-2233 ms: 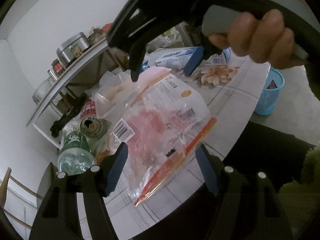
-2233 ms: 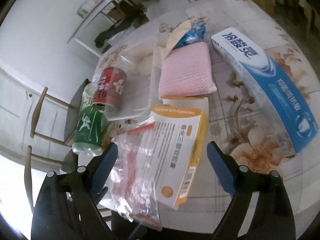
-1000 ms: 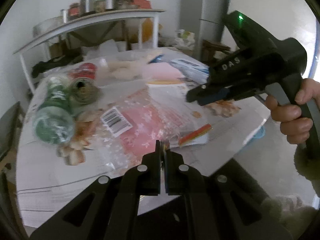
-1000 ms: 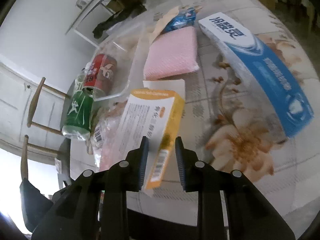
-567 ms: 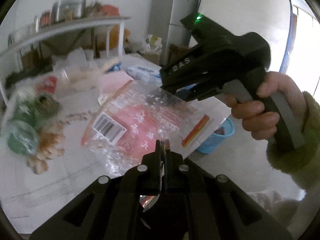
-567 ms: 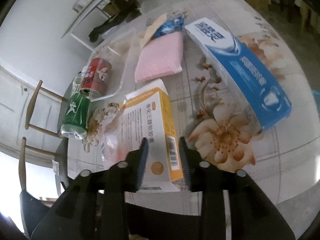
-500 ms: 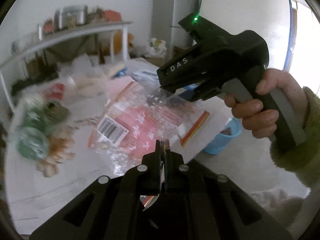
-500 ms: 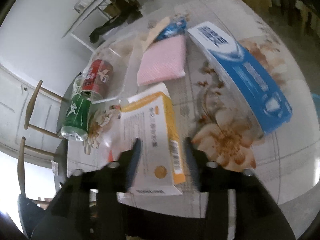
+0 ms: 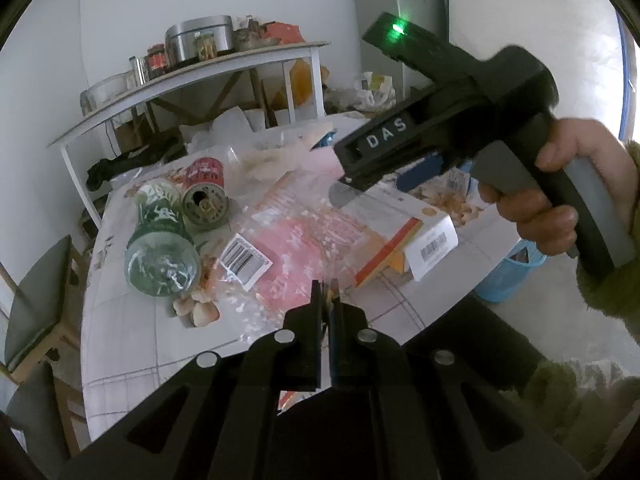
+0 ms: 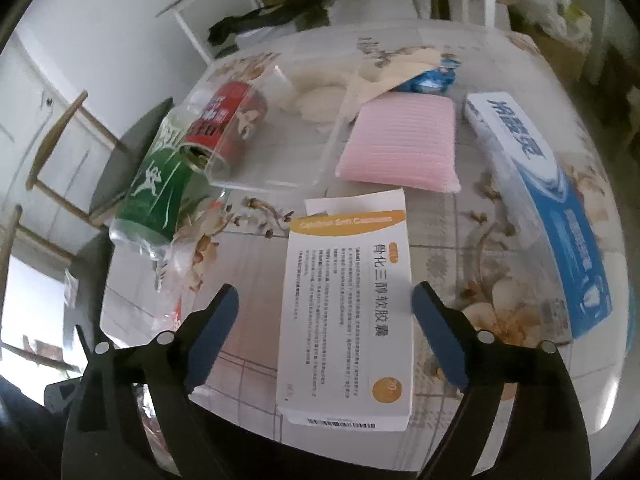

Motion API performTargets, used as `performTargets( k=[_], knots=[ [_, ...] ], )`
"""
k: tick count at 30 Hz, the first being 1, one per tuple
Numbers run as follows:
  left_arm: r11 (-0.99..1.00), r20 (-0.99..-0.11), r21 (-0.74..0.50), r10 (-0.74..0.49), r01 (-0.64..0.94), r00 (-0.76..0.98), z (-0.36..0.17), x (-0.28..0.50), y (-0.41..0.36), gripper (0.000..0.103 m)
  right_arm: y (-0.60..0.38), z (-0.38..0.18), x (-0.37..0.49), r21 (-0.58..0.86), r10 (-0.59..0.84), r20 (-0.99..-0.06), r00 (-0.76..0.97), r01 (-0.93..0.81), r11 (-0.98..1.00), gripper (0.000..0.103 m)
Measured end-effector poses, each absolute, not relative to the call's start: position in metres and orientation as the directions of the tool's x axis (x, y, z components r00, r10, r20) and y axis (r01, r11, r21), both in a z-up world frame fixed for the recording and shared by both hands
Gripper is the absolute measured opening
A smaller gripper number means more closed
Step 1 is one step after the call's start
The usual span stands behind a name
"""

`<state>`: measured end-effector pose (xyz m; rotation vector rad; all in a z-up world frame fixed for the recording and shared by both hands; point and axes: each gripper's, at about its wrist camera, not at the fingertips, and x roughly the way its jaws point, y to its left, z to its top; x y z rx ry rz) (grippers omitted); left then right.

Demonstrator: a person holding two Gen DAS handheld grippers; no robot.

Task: Collect trash
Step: 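Grasp the white-orange medicine box with the right tool while the left tool grasps a clear wrapper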

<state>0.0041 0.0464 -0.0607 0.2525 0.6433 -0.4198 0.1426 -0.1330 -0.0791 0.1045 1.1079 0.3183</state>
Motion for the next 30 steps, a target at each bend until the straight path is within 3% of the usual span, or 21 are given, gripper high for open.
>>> performTargets(
  k=[12,16,20,25,30],
  knots=[
    [0.870,-0.648,0.134,-0.284,0.474,0.707,-0.075,0.012,0.040,0.002,-0.117,-0.084,0.143,0.066,0.167,-0.897,0.409,-0.251,0.966,0.084],
    [0.869,-0.651,0.136,-0.284,0.476,0.704,-0.076,0.014,0.038,0.002,-0.125,-0.084,0.139,0.048,0.147,-0.894,0.423,-0.237,0.970,0.073],
    [0.863,-0.649,0.141,-0.289,0.484,0.704,-0.077,0.014,0.035,0.002,-0.136,-0.083,0.135,0.067,0.158,-0.893,0.422,-0.221,0.973,0.070],
    [0.860,-0.648,0.146,-0.291,0.490,0.704,-0.078,0.014,0.032,0.002,-0.142,-0.085,0.133,0.070,0.151,-0.894,0.422,-0.201,0.977,0.081],
    [0.859,-0.649,0.150,-0.289,0.490,0.704,-0.078,0.015,0.030,0.002,-0.142,-0.093,0.136,0.099,0.172,-0.903,0.393,-0.199,0.975,0.081]
  ],
)
